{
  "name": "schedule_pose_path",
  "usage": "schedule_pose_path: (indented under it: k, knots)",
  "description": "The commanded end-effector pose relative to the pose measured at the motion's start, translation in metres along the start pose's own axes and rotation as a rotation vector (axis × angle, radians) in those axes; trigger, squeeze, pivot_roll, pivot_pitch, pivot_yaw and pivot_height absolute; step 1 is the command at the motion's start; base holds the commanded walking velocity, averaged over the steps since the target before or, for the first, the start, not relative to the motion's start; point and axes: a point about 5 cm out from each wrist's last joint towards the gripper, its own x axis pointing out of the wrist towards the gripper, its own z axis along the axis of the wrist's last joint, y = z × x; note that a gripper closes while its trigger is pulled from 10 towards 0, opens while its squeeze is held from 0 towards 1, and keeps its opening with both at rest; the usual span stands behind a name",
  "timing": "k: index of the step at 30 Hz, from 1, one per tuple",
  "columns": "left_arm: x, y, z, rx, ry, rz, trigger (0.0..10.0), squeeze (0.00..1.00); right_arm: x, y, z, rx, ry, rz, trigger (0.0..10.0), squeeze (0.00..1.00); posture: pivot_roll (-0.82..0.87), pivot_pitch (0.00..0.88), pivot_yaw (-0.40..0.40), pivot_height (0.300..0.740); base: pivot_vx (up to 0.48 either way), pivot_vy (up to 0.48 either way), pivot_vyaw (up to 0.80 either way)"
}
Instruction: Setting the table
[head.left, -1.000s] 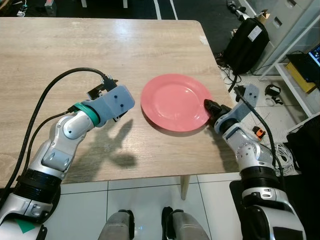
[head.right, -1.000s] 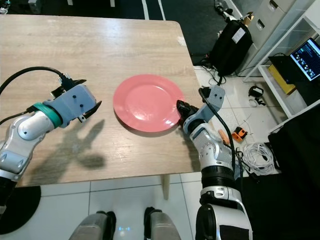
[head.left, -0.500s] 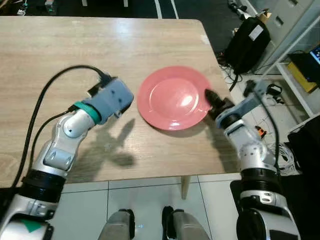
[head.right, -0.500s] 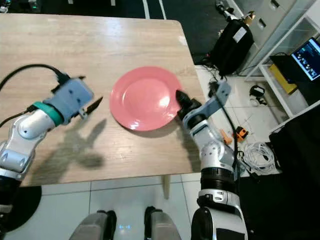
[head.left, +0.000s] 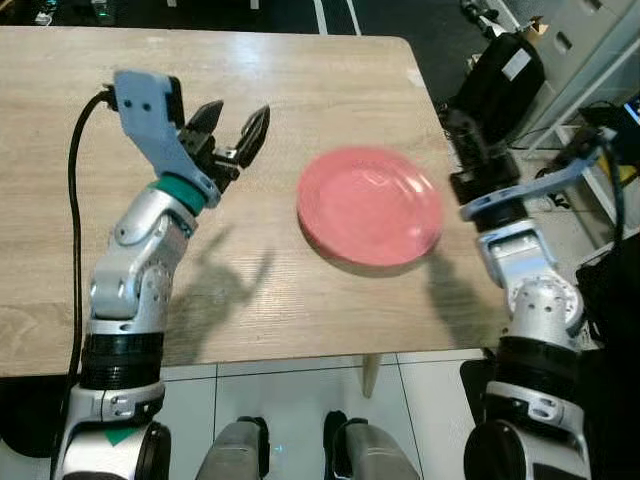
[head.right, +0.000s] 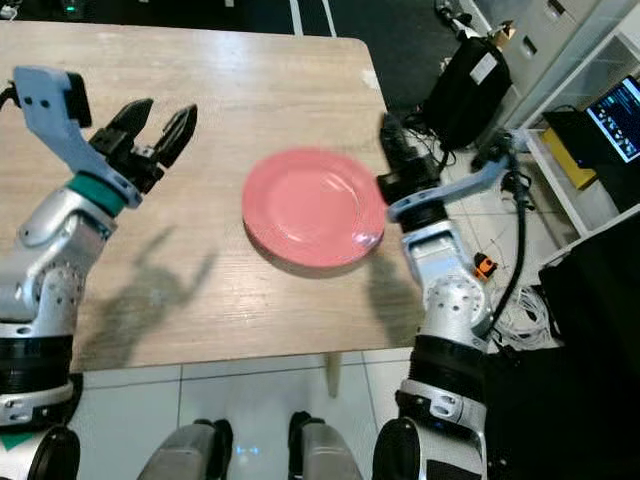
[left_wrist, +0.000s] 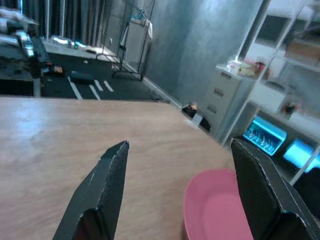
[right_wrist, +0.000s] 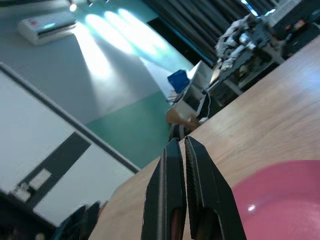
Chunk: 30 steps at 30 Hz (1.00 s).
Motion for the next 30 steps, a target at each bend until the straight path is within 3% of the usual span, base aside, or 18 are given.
schedule_pose_path:
  k: [1,2,3,4,6,7,9,10,11,14,17,18,19,20,23,24,27,30]
  knots:
    - [-0.002,0.002,-0.014,0.102,0.08,0.002,10.0,0.0,-0.003,0.002,0.0,-0.051,0.02,0.003,10.0,0.0,0.1,0.1,-0.013,0.74,0.0,0.0,0.0]
    - [-0.002,0.002,-0.014,0.102,0.08,0.002,10.0,0.0,-0.003,0.002,0.0,-0.051,0.02,0.003,10.0,0.0,0.1,0.1,-0.013,0.74,0.0,0.0,0.0]
    - [-0.004,0.007,-0.02,0.231,0.136,-0.005,10.0,0.0,-0.003,0.0,-0.003,-0.153,0.057,-0.022,10.0,0.0,0.1,0.101,-0.013,0.74,0.0,0.0,0.0]
    - [-0.004,0.007,-0.02,0.231,0.136,-0.005,10.0,0.0,-0.003,0.0,-0.003,-0.153,0.057,-0.022,10.0,0.0,0.1,0.101,-0.013,0.74,0.0,0.0,0.0]
    - [-0.009,0.02,-0.033,0.503,0.277,-0.023,10.0,0.0,-0.003,-0.006,-0.007,-0.335,0.108,-0.078,10.0,0.0,0.09,0.102,-0.014,0.74,0.0,0.0,0.0]
    - [-0.009,0.02,-0.033,0.503,0.277,-0.023,10.0,0.0,-0.003,-0.006,-0.007,-0.335,0.108,-0.078,10.0,0.0,0.09,0.102,-0.014,0.74,0.0,0.0,0.0]
    - [-0.013,0.034,-0.041,0.708,0.382,-0.046,10.0,0.0,-0.004,-0.013,-0.007,-0.384,0.116,-0.133,10.0,0.0,0.1,0.107,-0.018,0.74,0.0,0.0,0.0]
    - [-0.014,0.038,-0.044,0.768,0.423,-0.079,10.0,0.0,-0.005,-0.015,-0.008,-0.396,0.118,-0.155,10.0,0.0,0.1,0.109,-0.019,0.74,0.0,0.0,0.0]
    - [-0.014,0.038,-0.044,0.768,0.423,-0.079,10.0,0.0,-0.005,-0.015,-0.008,-0.396,0.118,-0.155,10.0,0.0,0.1,0.109,-0.019,0.74,0.0,0.0,0.0]
    - [-0.01,0.038,-0.051,0.909,0.502,-0.239,10.0,0.0,-0.004,-0.02,-0.012,-0.435,0.141,-0.2,10.0,0.0,0.1,0.123,-0.018,0.74,0.0,0.0,0.0]
    - [-0.007,0.037,-0.052,0.956,0.506,-0.288,10.0,0.0,-0.003,-0.022,-0.014,-0.464,0.153,-0.219,10.0,0.0,0.1,0.126,-0.018,0.74,0.0,0.0,0.0]
    - [0.002,0.034,-0.053,1.022,0.489,-0.335,10.0,0.0,-0.002,-0.027,-0.018,-0.536,0.173,-0.262,10.0,0.0,0.1,0.135,-0.007,0.74,0.0,0.0,0.0]
    - [0.002,0.034,-0.053,1.022,0.489,-0.335,10.0,0.0,-0.002,-0.027,-0.018,-0.536,0.173,-0.262,10.0,0.0,0.1,0.135,-0.007,0.74,0.0,0.0,0.0]
    - [0.011,0.029,-0.053,1.107,0.458,-0.389,10.0,0.0,-0.002,-0.033,-0.023,-0.622,0.197,-0.318,10.0,0.0,0.1,0.137,-0.002,0.74,0.0,0.0,0.0]
    - [0.017,0.025,-0.053,1.167,0.434,-0.423,10.0,0.0,-0.002,-0.036,-0.026,-0.684,0.209,-0.351,10.0,0.0,0.1,0.137,-0.002,0.74,0.0,0.0,0.0]
    - [0.023,0.021,-0.052,1.244,0.398,-0.443,10.0,0.0,-0.003,-0.04,-0.029,-0.733,0.224,-0.389,10.0,0.0,0.1,0.142,0.004,0.74,0.0,0.0,0.0]
    - [0.034,0.002,-0.058,1.362,0.298,-0.556,10.0,0.0,-0.01,-0.055,-0.039,-0.729,0.272,-0.501,10.0,0.0,0.09,0.149,0.015,0.74,0.0,0.0,0.0]
    - [0.035,-0.008,-0.064,1.395,0.26,-0.637,10.0,0.0,-0.014,-0.06,-0.04,-0.724,0.271,-0.542,10.0,0.0,0.08,0.148,0.019,0.74,0.0,0.0,0.0]
